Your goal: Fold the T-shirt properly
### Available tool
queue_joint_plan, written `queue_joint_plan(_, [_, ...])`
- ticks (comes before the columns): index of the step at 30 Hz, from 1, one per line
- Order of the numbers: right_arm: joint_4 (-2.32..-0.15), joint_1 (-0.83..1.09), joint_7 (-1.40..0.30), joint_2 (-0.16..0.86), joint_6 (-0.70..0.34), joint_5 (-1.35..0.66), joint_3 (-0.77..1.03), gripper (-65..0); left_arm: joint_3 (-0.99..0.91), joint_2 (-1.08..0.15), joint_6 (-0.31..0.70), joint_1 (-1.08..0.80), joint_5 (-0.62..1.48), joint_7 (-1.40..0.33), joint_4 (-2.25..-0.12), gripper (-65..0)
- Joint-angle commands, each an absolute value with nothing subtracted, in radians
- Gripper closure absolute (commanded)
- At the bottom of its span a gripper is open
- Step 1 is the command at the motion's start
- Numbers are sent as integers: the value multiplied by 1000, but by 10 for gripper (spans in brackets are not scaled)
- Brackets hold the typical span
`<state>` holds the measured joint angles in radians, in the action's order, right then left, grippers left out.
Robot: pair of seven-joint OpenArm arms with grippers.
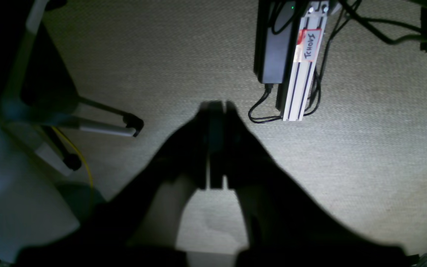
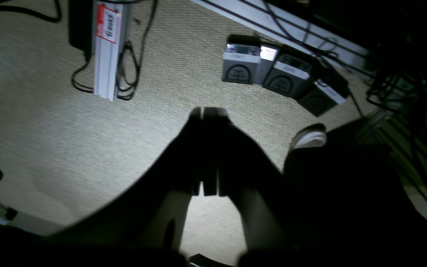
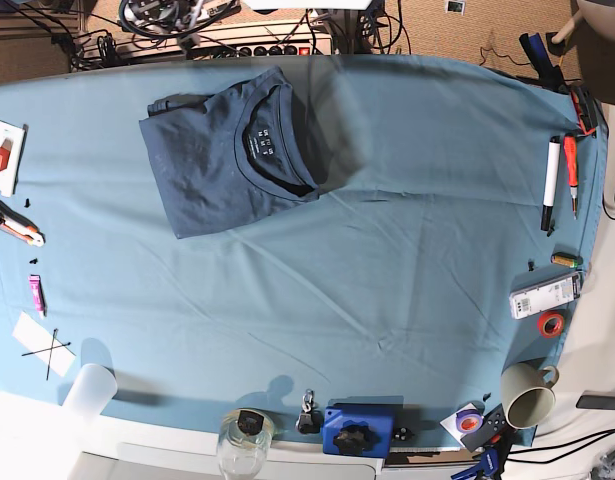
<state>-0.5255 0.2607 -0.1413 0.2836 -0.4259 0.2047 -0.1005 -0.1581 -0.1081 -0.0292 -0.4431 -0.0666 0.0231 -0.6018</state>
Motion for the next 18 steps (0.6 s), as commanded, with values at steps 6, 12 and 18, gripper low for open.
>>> queue_joint_plan(6, [-530, 266, -136, 299, -431, 197, -99, 0, -190, -111, -34, -458, -67, 25, -604, 0])
queue_joint_plan(12, [-530, 266, -138, 299, -431, 134, -99, 0, -224, -111, -34, -458, -67, 25, -604, 0])
queue_joint_plan(18, [-530, 266, -138, 299, -431, 134, -99, 0, -246, -112, -34, -458, -67, 24, -604, 0])
